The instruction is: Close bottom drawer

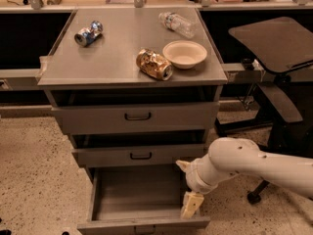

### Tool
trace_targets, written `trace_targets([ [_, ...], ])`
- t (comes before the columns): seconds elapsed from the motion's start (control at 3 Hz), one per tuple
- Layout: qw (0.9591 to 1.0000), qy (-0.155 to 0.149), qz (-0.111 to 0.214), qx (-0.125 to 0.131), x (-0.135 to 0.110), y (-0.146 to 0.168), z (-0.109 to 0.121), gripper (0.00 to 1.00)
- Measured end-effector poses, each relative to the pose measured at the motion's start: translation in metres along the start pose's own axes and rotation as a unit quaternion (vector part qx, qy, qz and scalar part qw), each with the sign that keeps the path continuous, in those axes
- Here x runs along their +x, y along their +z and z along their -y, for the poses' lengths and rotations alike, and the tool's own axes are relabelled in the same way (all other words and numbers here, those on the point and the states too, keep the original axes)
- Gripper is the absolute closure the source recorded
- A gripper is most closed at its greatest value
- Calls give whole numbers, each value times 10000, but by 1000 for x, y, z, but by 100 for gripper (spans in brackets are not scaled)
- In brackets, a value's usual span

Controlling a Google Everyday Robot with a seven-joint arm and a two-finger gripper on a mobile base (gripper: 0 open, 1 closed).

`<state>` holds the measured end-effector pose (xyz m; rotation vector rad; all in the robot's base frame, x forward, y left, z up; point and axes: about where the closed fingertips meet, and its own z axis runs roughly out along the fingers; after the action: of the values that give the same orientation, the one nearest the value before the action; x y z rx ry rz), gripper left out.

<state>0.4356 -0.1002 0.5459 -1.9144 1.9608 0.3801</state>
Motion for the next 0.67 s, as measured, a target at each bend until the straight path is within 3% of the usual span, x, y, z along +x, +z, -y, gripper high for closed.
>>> trace_targets([
  [0.33,9996,-20,66,285,-3,3,14,0],
  [0.67,9988,-86,91,477,9,21,15,0],
])
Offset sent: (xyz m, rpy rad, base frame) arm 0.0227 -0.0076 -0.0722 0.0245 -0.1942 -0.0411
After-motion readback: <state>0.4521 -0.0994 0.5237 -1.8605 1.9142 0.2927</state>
